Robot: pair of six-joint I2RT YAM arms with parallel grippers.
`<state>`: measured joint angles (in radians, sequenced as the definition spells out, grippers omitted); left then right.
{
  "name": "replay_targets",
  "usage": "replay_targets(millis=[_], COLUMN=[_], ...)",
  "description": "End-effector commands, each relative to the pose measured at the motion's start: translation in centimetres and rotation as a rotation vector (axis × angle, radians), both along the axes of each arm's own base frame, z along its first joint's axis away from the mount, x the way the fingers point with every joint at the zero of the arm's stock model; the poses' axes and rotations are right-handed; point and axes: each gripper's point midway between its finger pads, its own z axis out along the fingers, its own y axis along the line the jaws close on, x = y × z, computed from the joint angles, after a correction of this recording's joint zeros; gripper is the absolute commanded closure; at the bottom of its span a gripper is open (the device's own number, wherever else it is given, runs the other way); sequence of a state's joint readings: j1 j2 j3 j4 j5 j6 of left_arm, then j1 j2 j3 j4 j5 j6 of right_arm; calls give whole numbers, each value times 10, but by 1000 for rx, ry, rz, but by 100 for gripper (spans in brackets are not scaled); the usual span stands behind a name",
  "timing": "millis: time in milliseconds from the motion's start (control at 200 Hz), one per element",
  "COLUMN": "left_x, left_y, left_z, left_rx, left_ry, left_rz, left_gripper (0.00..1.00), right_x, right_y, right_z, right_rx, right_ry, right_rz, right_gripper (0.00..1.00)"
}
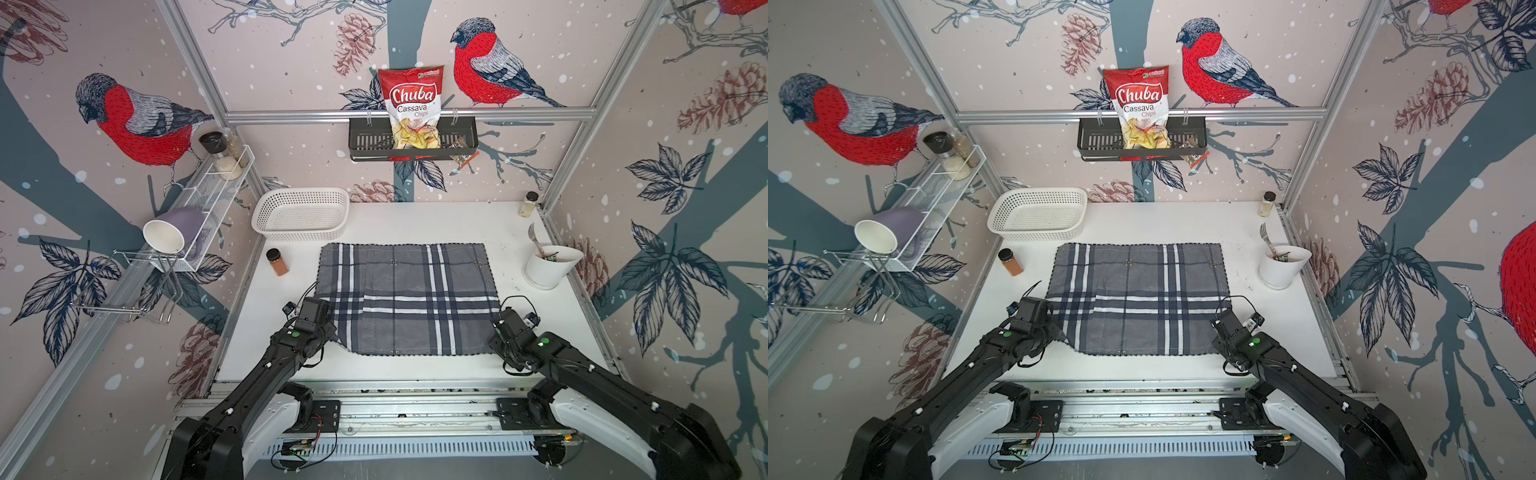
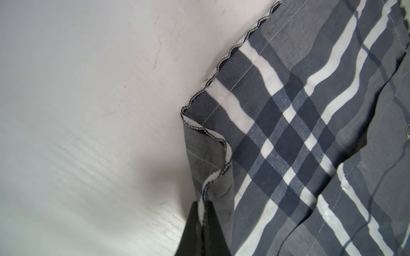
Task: Roll up the pillowcase
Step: Fold the pillowcase.
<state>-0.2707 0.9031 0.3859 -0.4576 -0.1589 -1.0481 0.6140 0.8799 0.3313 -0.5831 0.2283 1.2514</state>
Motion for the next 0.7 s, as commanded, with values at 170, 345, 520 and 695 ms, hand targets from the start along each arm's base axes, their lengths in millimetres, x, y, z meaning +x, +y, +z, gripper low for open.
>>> replay_targets(millis=[170,345,520,695], left_x=[1,3,4,5], left_y=[-2,3,4,7], left_z=[12,42,65,90], left_rx=[-35,-34,-41,-18], left_ry=[-78,-211,-298,-356], left_rz=[-9,4,-8,-22], left_gripper=[100,100,100,100], right_x=[2,12,19,23], right_y=[3,0,0,-5], right_z=[12,46,73,105], right_rx=[-14,-21,-2,-15], right_ry=[-15,-110,-194,-264], right_rz=[76,74,77,89], right_gripper=[100,100,100,100])
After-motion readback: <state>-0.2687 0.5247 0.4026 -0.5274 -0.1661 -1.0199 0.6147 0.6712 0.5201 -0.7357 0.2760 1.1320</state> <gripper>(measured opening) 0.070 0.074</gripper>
